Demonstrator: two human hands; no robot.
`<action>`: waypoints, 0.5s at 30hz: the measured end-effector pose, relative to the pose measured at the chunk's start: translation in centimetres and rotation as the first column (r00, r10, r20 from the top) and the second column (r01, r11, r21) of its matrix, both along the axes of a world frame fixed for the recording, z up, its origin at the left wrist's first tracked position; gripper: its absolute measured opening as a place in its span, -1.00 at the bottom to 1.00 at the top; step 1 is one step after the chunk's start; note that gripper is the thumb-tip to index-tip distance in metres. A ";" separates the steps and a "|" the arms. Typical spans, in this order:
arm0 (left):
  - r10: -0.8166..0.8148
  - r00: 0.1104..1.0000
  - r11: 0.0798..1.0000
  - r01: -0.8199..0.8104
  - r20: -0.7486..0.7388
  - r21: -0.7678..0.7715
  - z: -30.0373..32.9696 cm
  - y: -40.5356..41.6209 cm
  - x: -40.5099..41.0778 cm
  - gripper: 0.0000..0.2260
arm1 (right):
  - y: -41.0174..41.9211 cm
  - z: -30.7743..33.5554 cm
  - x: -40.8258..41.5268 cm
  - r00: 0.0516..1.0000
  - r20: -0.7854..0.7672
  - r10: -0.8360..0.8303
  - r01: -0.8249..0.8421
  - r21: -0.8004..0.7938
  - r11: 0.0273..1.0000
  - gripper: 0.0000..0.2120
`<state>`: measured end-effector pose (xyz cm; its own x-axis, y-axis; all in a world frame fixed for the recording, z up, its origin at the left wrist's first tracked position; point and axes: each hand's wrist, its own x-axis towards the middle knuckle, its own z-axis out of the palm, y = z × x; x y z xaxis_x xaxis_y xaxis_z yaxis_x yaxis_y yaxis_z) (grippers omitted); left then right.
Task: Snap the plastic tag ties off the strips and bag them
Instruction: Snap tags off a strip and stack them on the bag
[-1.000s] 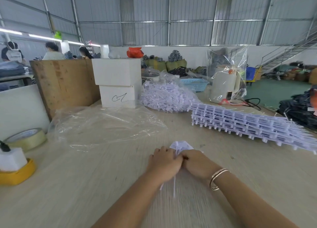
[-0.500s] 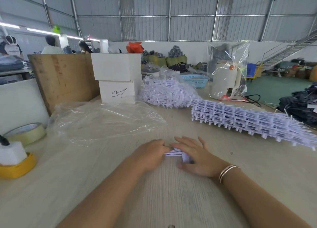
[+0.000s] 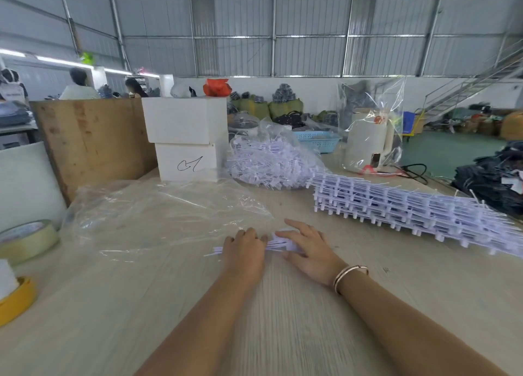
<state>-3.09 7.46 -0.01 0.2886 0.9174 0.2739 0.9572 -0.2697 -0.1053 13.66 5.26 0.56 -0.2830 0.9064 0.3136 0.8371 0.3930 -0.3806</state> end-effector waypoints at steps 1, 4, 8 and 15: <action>0.003 1.000 1.000 -0.003 -0.004 0.007 0.1 0.2 0.1 -0.64 | 0.0 0.1 0.3 0.999 -0.025 -0.023 0.024 0.048 0.999 -0.69; 0.024 1.000 0.999 -0.024 0.015 0.041 0.3 0.4 0.4 -0.61 | 0.0 0.8 1.5 0.994 -0.039 -0.098 0.102 0.127 0.987 -0.79; -0.192 0.976 0.969 0.172 0.106 0.176 0.8 -1.1 1.4 -0.57 | 0.4 1.2 4.1 0.960 -0.086 -0.265 0.274 0.126 0.953 -0.80; -0.567 0.813 0.819 0.537 0.133 0.205 0.8 -3.2 4.7 -0.71 | 2.4 1.5 7.2 0.765 -0.376 -0.523 0.555 -0.028 0.831 -0.78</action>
